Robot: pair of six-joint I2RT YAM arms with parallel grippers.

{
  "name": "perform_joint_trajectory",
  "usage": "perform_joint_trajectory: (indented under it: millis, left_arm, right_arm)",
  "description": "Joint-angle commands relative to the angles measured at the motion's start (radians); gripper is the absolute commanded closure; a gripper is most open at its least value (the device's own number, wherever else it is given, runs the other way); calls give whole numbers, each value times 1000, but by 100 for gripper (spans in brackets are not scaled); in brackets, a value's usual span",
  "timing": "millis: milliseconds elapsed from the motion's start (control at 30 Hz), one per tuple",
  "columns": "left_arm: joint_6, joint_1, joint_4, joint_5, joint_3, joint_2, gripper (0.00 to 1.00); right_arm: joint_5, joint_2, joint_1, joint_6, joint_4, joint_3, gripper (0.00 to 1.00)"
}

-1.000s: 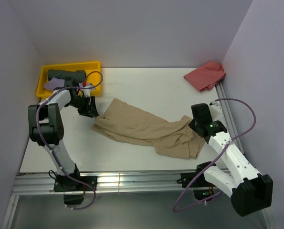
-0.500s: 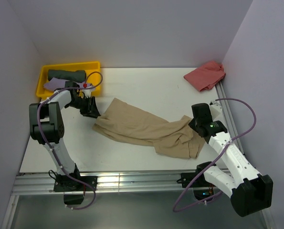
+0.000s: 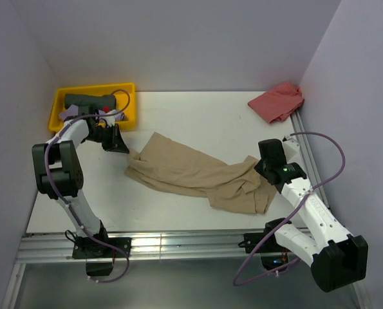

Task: Roll the t-shirts
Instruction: Flatten the tshirt

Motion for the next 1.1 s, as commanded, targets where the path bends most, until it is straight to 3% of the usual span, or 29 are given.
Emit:
perform_joint_trajectory:
  millis: [0, 367, 567, 733, 1000, 1033, 1067]
  left_arm:
    - [33, 32, -30, -16, 33, -108, 100]
    - [164, 145, -97, -33, -68, -211, 100]
    - [224, 189, -175, -36, -24, -243, 100]
    - [231, 189, -208, -61, 59, -174, 100]
    - [221, 191, -105, -133, -19, -101, 100]
    - [219, 191, -97, -134, -37, -96, 100]
    - [219, 189, -90, -137, -42, -95, 100]
  right_arm:
    - [13, 7, -10, -30, 3, 40, 100]
    - [-18, 18, -10, -53, 5, 55, 100]
    - [-36, 55, -13, -104, -12, 135, 100]
    - [-101, 174, -75, -150, 29, 178, 100]
    - [-197, 269, -108, -168, 127, 145, 100]
    - [-204, 272, -108, -171, 135, 135, 98]
    - [-208, 276, -108, -173, 146, 128, 89]
